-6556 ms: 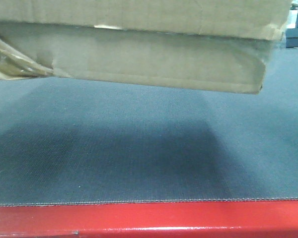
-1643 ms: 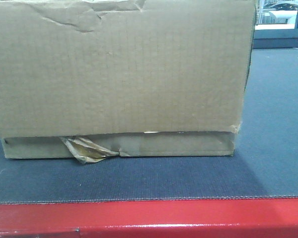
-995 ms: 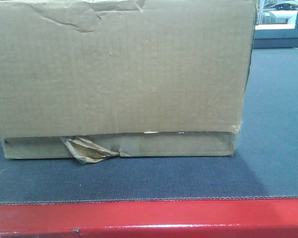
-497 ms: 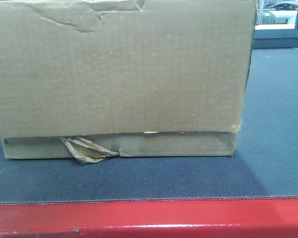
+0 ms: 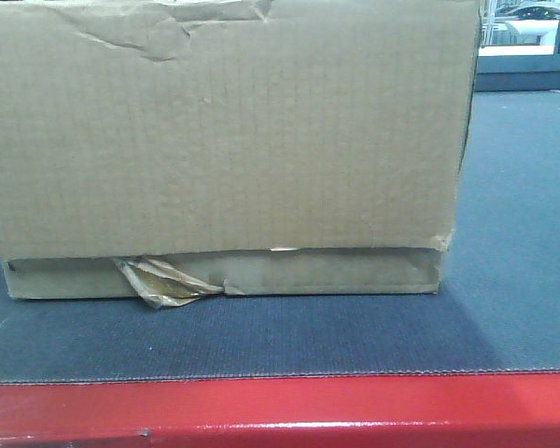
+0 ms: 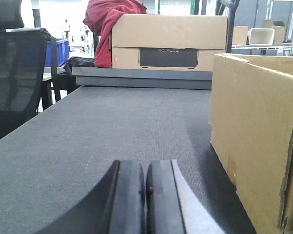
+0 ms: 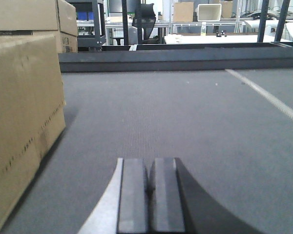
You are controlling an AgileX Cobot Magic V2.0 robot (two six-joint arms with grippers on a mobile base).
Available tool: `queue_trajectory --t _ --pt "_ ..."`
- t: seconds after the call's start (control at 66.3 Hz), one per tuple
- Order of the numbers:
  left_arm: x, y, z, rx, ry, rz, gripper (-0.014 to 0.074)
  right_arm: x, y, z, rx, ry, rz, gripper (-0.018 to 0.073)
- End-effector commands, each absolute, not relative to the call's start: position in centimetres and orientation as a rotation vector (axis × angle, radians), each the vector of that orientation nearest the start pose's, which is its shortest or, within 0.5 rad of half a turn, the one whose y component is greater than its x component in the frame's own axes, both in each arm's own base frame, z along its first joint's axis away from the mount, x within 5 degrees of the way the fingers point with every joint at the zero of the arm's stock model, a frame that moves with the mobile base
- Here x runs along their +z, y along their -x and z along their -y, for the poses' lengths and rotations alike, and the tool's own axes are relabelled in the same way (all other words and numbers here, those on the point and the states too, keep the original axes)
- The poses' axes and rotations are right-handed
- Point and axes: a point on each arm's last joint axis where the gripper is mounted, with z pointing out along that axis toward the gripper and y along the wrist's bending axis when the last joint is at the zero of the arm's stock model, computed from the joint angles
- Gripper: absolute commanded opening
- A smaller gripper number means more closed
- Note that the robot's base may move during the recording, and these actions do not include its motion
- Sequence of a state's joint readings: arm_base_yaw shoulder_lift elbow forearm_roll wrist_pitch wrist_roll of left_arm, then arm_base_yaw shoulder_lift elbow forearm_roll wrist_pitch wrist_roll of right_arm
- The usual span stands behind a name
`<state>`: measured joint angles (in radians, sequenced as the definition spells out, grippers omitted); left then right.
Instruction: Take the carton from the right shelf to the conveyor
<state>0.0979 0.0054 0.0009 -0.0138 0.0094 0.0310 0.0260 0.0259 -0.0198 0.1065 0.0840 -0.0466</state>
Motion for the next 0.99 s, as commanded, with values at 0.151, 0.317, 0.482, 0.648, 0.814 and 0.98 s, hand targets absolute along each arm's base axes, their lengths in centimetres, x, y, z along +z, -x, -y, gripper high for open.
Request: queue_trajectory --t 0.151,0.317,0.482,0.648,0.814,0.98 --pt "21.46 -5.58 -0.52 0.085 0.06 -1.467 0.0015 20.87 -5.64 -0.17 0.065 -0.021 -1.533 -0.0079" --pt "21.46 -5.58 -0.52 0.085 0.06 -1.467 0.0015 20.87 -5.64 -0.17 0.065 -0.021 -1.533 -0.0079" --pt "21.46 -5.58 -0.52 0.085 0.06 -1.467 0.0015 20.87 -5.64 -0.17 0.065 -0.021 -1.533 -0.0079" --pt "21.46 -5.58 -0.52 0.085 0.06 -1.467 0.0015 20.87 -5.64 -0.17 0.065 -0.021 -1.533 -0.0079" --pt "21.46 -5.58 -0.52 0.085 0.06 -1.467 0.0015 20.87 -5.64 -0.17 0.065 -0.021 -1.533 -0.0079" --pt "21.46 -5.58 -0.52 0.085 0.06 -1.467 0.0015 20.87 -5.64 -0.17 0.065 -0.021 -1.533 -0.0079"
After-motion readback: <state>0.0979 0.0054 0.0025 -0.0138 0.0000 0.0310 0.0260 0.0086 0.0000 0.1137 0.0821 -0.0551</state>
